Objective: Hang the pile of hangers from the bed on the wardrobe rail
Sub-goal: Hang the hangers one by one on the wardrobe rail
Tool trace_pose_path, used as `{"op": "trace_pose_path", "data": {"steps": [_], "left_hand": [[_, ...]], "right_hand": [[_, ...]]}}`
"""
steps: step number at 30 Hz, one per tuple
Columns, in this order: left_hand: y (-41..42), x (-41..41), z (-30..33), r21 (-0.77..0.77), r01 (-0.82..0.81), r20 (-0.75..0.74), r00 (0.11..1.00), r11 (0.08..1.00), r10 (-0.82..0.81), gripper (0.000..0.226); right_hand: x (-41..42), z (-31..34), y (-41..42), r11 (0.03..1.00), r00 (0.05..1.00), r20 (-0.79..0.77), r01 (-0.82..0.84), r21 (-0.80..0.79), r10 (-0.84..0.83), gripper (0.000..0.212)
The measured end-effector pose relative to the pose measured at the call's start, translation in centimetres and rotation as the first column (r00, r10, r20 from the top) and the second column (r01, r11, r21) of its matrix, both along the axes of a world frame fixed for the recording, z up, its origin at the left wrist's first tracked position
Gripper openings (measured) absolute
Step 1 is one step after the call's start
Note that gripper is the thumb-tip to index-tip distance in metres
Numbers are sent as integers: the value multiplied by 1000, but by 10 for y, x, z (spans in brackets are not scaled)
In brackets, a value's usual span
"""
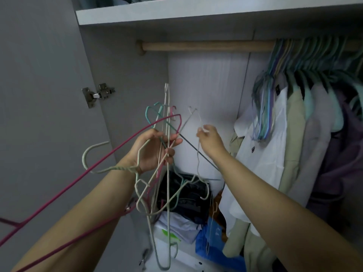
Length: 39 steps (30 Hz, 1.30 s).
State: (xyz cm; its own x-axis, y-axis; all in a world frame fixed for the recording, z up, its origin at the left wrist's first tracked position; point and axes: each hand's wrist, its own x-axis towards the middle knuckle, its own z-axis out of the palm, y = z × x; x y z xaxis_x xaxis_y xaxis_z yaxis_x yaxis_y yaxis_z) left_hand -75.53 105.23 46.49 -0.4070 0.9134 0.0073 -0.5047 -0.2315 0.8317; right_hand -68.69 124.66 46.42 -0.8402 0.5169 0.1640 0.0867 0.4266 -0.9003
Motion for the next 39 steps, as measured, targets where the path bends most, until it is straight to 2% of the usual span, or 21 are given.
{"op": "trace_pose_path", "data": {"steps": [3,5,8,12,15,19,22,24,25,28,30,32,35,39], "left_hand": [[-2,8,-8,0,115,-8,993,993,-115,45],[-6,12,-14,-10,198,1,980,980,-198,45],[-9,19,-17,-91,216,-14,976,972,-218,50],[-17,20,-25,-111,191,-6,981,975,-193,53],[-24,18,-35,-84,174,56,984,981,-170,53],[-27,12,-52,-109,41,120,992,993,-27,54],[-32,0,-62,-88,-52,140,988,995,64,47],[-37,-7,-64,-100,-97,142,984,990,110,46],[-39,-10,-64,-106,-110,143,982,988,125,47],[-44,-19,-65,-118,-146,150,975,982,163,49],[-45,-23,-63,-112,-161,153,972,981,177,48],[-43,-25,-59,-97,-159,156,973,982,173,48],[-36,-22,-47,-92,-153,142,976,984,165,53],[-21,-21,-30,-71,-141,119,982,987,149,54]], "right_hand": [[-22,21,21,948,972,119,224,-225,-202,84],[-21,32,30,909,957,230,250,-334,-179,92],[-22,37,35,894,942,336,150,-422,1,67],[-26,38,37,896,933,360,174,-410,-16,19],[-28,44,40,900,947,318,176,-398,-44,22],[-22,55,35,920,979,197,34,-391,47,35],[-7,73,30,970,992,91,-66,-234,89,33],[5,87,23,990,989,55,-141,12,141,35],[11,95,19,970,980,49,-197,141,192,39],[37,112,3,816,906,168,-422,394,387,40],[50,116,-5,686,842,336,-539,489,422,34],[56,114,-7,585,818,401,-575,571,413,32],[58,104,-5,453,832,382,-544,706,403,30],[62,97,0,171,910,182,-260,950,371,24]]}}
